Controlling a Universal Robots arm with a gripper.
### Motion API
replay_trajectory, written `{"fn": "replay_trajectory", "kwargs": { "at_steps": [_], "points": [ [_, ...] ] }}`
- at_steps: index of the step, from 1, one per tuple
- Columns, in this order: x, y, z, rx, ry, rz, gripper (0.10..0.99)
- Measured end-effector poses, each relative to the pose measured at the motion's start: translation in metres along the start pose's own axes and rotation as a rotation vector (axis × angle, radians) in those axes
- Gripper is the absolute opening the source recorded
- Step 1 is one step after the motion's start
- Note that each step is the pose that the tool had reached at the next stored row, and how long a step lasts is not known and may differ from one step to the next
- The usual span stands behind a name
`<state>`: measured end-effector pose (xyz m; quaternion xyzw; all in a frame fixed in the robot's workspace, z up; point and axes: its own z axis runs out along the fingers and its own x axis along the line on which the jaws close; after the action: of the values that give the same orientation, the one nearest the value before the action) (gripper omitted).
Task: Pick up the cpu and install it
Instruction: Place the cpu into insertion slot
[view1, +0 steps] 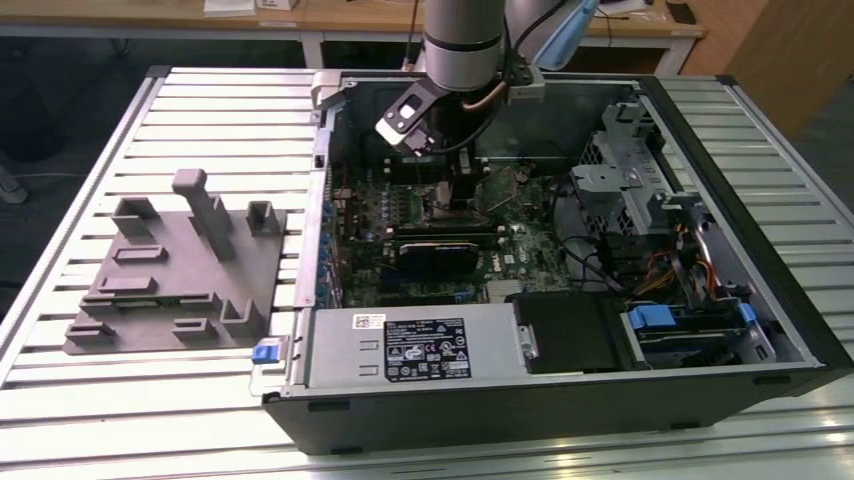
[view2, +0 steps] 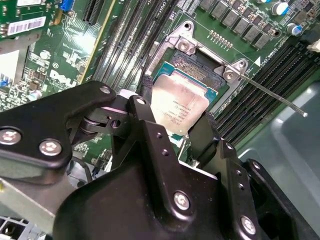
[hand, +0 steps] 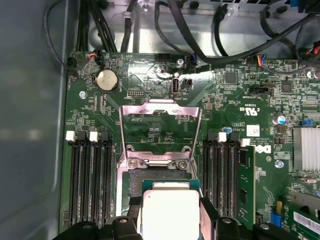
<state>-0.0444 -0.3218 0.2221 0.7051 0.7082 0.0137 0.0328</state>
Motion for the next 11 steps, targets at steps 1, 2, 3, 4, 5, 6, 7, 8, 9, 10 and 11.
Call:
{"fn": "replay_trajectory", "kwargs": {
  "at_steps": [1,2,3,4,5,6,7,8,9,10,11],
  "points": [
    [0.0003,-0.0001,0.0011,0.000,0.0000,0.000,0.541],
    [0.0007,-0.0002,0.0020,0.000,0.0001,-0.001,0.541],
    [0.0012,-0.0002,0.0030,0.000,0.0001,-0.001,0.541],
    [0.0016,-0.0003,0.0038,0.000,0.0001,-0.002,0.541],
    [0.0019,-0.0003,0.0047,0.000,0.0002,-0.002,0.541],
    [0.0021,-0.0003,0.0056,0.000,0.0002,-0.002,0.541],
    [0.0022,-0.0004,0.0065,0.000,0.0002,-0.002,0.541],
    [0.0022,-0.0005,0.0075,0.000,0.0001,-0.002,0.541],
    [0.0022,-0.0005,0.0085,0.000,0.0001,-0.002,0.541],
    [0.0023,-0.0006,0.0095,0.000,0.0001,-0.002,0.541],
    [0.0023,-0.0007,0.0105,0.000,0.0001,-0.002,0.541]
  ]
}}
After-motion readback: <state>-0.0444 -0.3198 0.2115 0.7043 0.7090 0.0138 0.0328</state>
